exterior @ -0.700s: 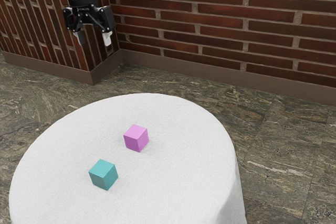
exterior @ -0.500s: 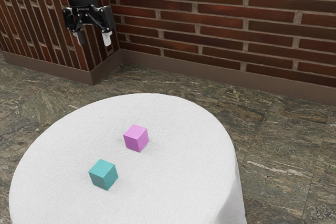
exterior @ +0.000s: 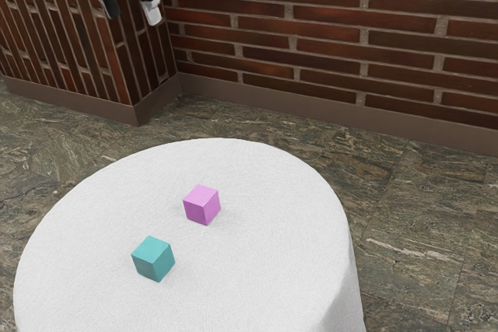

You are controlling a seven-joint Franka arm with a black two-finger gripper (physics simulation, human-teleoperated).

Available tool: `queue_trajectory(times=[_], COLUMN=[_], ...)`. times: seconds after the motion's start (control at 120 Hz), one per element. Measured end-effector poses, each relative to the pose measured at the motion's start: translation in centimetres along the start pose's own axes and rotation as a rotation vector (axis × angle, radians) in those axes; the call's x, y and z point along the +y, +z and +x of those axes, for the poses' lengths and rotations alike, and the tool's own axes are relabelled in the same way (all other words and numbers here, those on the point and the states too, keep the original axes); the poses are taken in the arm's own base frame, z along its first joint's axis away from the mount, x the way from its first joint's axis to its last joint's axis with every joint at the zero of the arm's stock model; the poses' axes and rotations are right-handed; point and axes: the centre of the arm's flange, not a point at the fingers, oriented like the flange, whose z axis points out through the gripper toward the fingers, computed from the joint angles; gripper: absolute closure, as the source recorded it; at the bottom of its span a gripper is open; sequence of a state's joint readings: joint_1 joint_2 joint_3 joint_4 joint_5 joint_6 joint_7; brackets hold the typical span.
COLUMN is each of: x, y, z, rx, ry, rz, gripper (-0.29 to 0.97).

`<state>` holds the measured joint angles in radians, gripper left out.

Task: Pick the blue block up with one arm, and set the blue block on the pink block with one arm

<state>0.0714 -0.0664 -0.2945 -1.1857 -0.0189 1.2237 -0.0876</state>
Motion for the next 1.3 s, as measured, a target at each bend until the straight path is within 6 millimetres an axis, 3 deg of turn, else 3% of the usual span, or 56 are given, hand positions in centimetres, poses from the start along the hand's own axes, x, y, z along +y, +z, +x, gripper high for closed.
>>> queue_trajectory(times=[0.058,0.117,0.183,0.267,0.358,0.575,0.717,0.875,0.983,1.183,1.3], x=[1.8,2.0,0.1,-2.6,-4.2,-8.4,-8.7,-8.9,-8.8,-8.8,-9.0], y=[1.1,2.4,5.3,12.3,18.9,28.1,33.2,39.6,41.9,43.4,45.9], z=[-0.2,0.1,-0.6,-3.9,-5.2,-5.2,-3.5,-6.5,-8.0,-8.0,-7.9], rx=[-0.026,-0.045,-0.078,-0.140,-0.173,-0.170,-0.187,-0.231,-0.192,-0.085,-0.097], ry=[0.031,0.035,-0.007,-0.063,-0.067,-0.087,-0.060,-0.051,-0.036,-0.031,-0.035], rz=[0.032,0.059,0.102,0.138,0.137,0.086,0.038,0.025,0.032,0.021,0.000], gripper=[0.00,0.00,0.00,0.00,0.00,0.00,0.00,0.00,0.00,0.00,0.00])
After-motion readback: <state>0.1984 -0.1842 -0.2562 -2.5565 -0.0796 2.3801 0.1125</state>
